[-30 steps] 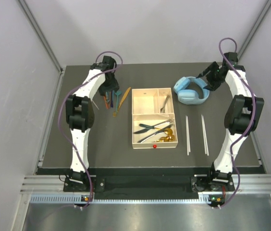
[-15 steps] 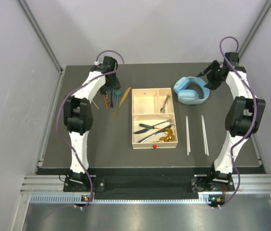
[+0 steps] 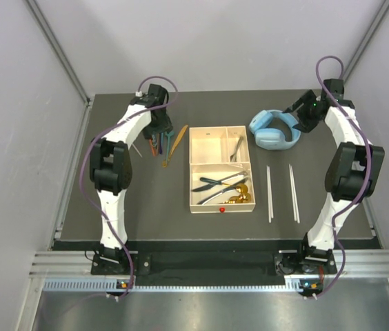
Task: Sort the eating utensils into containers
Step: Adjust the storage box at the center of the board.
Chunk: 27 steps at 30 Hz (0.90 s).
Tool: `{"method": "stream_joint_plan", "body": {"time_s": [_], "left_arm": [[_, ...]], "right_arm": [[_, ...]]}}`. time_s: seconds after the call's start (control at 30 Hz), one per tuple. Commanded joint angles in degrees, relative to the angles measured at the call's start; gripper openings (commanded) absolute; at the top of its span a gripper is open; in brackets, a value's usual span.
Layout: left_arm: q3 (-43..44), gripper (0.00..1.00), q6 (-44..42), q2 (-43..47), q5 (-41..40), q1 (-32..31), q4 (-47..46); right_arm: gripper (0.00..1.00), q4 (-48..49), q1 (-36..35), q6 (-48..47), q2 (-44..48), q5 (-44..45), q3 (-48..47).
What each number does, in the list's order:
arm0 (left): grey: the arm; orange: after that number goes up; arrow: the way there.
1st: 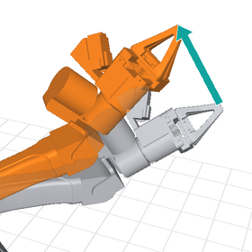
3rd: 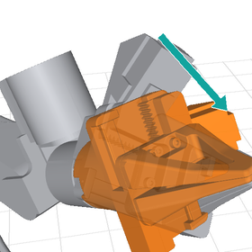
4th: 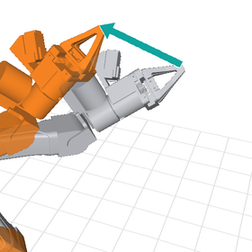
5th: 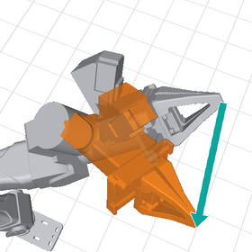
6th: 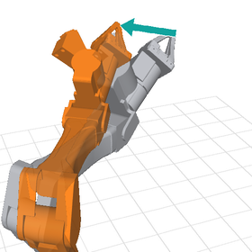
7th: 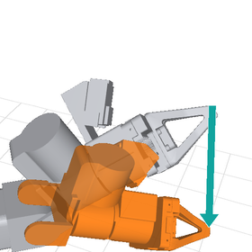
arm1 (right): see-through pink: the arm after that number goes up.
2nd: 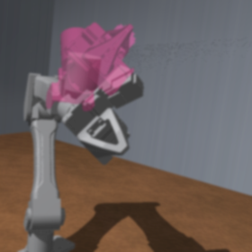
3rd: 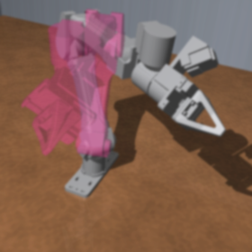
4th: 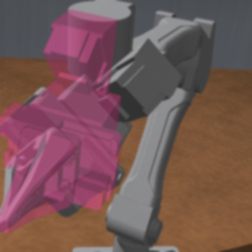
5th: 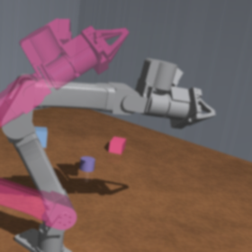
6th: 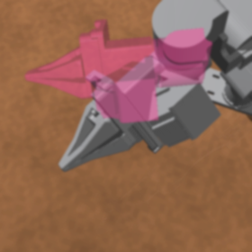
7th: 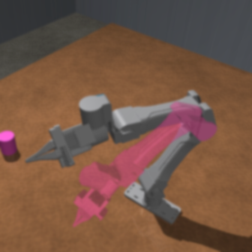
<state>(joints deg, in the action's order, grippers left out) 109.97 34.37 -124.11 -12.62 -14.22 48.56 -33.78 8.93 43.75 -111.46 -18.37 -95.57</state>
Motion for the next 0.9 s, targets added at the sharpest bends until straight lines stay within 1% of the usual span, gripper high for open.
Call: {"method": "stream_joint_plan", "body": {"time_s": [0.0,0.1,0.23,0.4,0.67,0.77,0.87], "left_arm": [[-0.46,0.71,-0.09,4.14,0.75,-0.28,-1.62],[-0.29,0.71,-0.18,3.44,1.11,-0.28,-1.62],[2.08,0.71,-0.44,2.48,1.37,-0.28,-0.75],[2.09,0.71,-0.53,2.47,1.29,-0.28,-0.57],[1.12,0.71,-0.80,3.35,0.93,-0.28,-0.66],[-1.33,0.71,-0.80,4.75,0.76,-0.28,-1.27],[-2.04,0.72,-1.23,5.64,0.32,-0.28,-1.53]], "right_arm": [[0.71,2.23,0.65,0.46,3.79,-0.53,0.82],[0.71,1.97,0.65,0.29,3.44,-0.70,0.65],[0.71,1.79,0.65,0.02,3.18,-0.88,-0.14],[0.71,1.70,0.65,0.11,3.27,-0.88,0.12],[0.71,2.93,0.65,0.64,3.62,-1.23,0.47],[0.71,2.93,0.65,0.64,4.49,-1.05,2.13],[0.70,3.54,0.65,0.99,5.55,-1.14,3.72]]}}
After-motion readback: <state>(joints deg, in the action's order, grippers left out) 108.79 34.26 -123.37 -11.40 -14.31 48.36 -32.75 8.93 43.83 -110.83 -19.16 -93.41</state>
